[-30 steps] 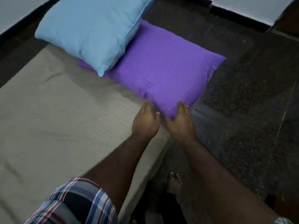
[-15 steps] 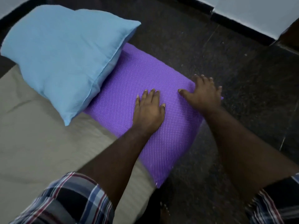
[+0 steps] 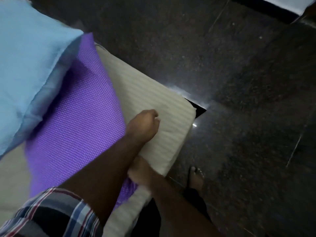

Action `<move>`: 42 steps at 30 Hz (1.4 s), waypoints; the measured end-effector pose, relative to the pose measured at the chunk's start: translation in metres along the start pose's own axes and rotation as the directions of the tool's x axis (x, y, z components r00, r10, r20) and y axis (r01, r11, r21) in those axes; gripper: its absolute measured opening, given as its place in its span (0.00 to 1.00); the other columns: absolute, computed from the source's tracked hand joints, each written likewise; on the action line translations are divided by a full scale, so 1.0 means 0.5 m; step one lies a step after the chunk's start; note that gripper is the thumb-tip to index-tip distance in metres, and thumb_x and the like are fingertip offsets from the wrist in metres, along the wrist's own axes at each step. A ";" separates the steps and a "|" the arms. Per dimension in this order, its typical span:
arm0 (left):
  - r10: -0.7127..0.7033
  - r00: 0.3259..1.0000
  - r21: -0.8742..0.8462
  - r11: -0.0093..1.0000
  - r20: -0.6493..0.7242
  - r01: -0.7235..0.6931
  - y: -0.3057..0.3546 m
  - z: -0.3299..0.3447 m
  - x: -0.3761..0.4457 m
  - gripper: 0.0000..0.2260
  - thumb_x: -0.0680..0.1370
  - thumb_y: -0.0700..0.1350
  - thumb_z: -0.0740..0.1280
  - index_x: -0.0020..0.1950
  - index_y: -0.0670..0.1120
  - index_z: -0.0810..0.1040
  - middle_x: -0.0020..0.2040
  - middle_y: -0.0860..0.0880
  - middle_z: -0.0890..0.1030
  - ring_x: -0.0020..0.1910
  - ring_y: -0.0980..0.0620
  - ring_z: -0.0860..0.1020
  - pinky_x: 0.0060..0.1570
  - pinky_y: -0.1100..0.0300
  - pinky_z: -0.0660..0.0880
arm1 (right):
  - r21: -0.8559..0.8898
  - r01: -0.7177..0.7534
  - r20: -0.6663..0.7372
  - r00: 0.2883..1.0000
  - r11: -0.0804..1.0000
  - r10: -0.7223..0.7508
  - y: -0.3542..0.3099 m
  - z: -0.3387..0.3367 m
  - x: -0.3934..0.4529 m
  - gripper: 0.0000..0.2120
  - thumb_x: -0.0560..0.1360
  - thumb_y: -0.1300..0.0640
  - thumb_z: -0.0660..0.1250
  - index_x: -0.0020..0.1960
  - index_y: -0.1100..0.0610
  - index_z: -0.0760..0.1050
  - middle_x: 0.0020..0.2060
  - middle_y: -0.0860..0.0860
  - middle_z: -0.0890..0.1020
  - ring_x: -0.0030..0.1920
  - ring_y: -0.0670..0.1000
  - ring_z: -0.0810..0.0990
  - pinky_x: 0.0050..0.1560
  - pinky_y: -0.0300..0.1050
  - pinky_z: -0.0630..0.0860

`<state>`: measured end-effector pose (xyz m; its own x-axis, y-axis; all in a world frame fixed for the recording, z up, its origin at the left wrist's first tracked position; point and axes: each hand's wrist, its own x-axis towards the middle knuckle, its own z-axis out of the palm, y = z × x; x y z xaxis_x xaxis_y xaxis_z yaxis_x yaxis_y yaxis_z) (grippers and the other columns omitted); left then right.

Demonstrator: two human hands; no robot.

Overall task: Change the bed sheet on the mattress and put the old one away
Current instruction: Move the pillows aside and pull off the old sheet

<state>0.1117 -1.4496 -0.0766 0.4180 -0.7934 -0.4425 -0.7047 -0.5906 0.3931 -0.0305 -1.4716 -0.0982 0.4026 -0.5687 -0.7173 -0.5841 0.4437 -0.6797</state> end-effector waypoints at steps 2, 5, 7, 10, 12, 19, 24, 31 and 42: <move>-0.100 0.995 -0.004 0.995 -0.027 0.100 0.025 0.030 -0.011 0.14 0.79 0.55 0.63 0.59 0.49 0.78 0.58 0.44 0.80 0.58 0.42 0.78 0.59 0.48 0.76 | 0.110 -0.107 0.089 0.991 0.988 0.097 0.025 -0.016 -0.024 0.07 0.77 0.61 0.66 0.43 0.54 0.82 0.34 0.46 0.82 0.35 0.46 0.80 0.42 0.48 0.82; -0.151 0.987 -0.047 0.988 -0.060 0.149 0.132 0.070 0.001 0.12 0.79 0.56 0.64 0.52 0.49 0.77 0.55 0.45 0.79 0.55 0.41 0.78 0.55 0.48 0.76 | 0.155 -0.136 -0.132 0.979 0.979 0.157 0.089 -0.108 0.009 0.07 0.72 0.54 0.67 0.37 0.52 0.81 0.34 0.51 0.82 0.37 0.54 0.81 0.40 0.48 0.79; -0.170 0.982 -0.082 0.983 -0.079 0.164 0.210 0.095 0.026 0.15 0.79 0.58 0.64 0.50 0.47 0.76 0.52 0.45 0.79 0.53 0.41 0.79 0.51 0.50 0.77 | 0.068 -0.104 -0.241 0.963 0.992 0.118 0.133 -0.198 0.080 0.11 0.65 0.45 0.64 0.36 0.50 0.82 0.34 0.52 0.83 0.39 0.57 0.82 0.45 0.55 0.81; -0.216 0.975 0.019 0.976 -0.050 0.217 0.275 0.123 0.063 0.25 0.78 0.66 0.62 0.55 0.45 0.78 0.56 0.43 0.81 0.56 0.40 0.79 0.52 0.51 0.75 | -0.011 -0.090 -0.238 0.968 0.996 0.085 0.137 -0.263 0.127 0.10 0.66 0.47 0.66 0.35 0.51 0.81 0.35 0.53 0.85 0.41 0.57 0.84 0.46 0.53 0.81; -0.254 0.967 0.165 0.954 0.010 0.249 0.284 0.138 0.081 0.30 0.76 0.70 0.62 0.61 0.45 0.78 0.60 0.43 0.80 0.60 0.41 0.78 0.55 0.53 0.74 | 0.005 -0.091 -0.206 0.974 0.996 0.090 0.126 -0.275 0.142 0.07 0.65 0.46 0.67 0.36 0.48 0.82 0.38 0.53 0.86 0.44 0.58 0.84 0.48 0.55 0.82; -0.092 0.996 0.430 0.900 0.018 0.075 0.275 0.154 0.107 0.19 0.83 0.56 0.56 0.56 0.44 0.79 0.57 0.41 0.81 0.57 0.37 0.79 0.50 0.51 0.73 | 0.216 -0.138 -0.083 0.984 0.967 0.159 0.145 -0.270 0.162 0.08 0.77 0.62 0.69 0.55 0.57 0.81 0.47 0.56 0.84 0.47 0.53 0.80 0.47 0.45 0.74; -0.008 1.000 0.344 0.939 -0.021 0.015 0.262 0.118 0.077 0.16 0.81 0.54 0.58 0.43 0.45 0.77 0.51 0.39 0.82 0.52 0.35 0.79 0.43 0.53 0.69 | 0.320 -0.132 -0.097 0.980 0.938 0.171 0.138 -0.253 0.162 0.19 0.78 0.62 0.68 0.68 0.58 0.74 0.53 0.54 0.82 0.44 0.48 0.79 0.40 0.39 0.76; 0.127 0.983 0.307 0.948 -0.130 -0.081 0.241 0.021 0.011 0.20 0.80 0.53 0.61 0.31 0.48 0.63 0.39 0.40 0.80 0.42 0.35 0.78 0.37 0.56 0.62 | 0.335 0.047 -0.142 0.990 0.941 0.002 0.083 -0.188 0.154 0.28 0.77 0.62 0.69 0.75 0.51 0.69 0.66 0.49 0.77 0.65 0.49 0.76 0.68 0.50 0.74; 0.209 0.955 0.162 0.971 -0.213 -0.176 0.196 -0.128 -0.061 0.17 0.74 0.55 0.56 0.29 0.48 0.63 0.36 0.37 0.80 0.41 0.35 0.79 0.36 0.53 0.64 | 0.151 0.349 -0.375 0.886 0.925 -0.273 -0.055 -0.121 0.019 0.07 0.75 0.68 0.68 0.50 0.60 0.79 0.41 0.52 0.81 0.42 0.43 0.79 0.47 0.39 0.75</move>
<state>0.0667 -1.4925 0.0271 0.3741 -0.9119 -0.1687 -0.8506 -0.4099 0.3293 -0.0532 -1.5309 -0.0773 0.2517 -0.8846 -0.3927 -0.2936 0.3168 -0.9019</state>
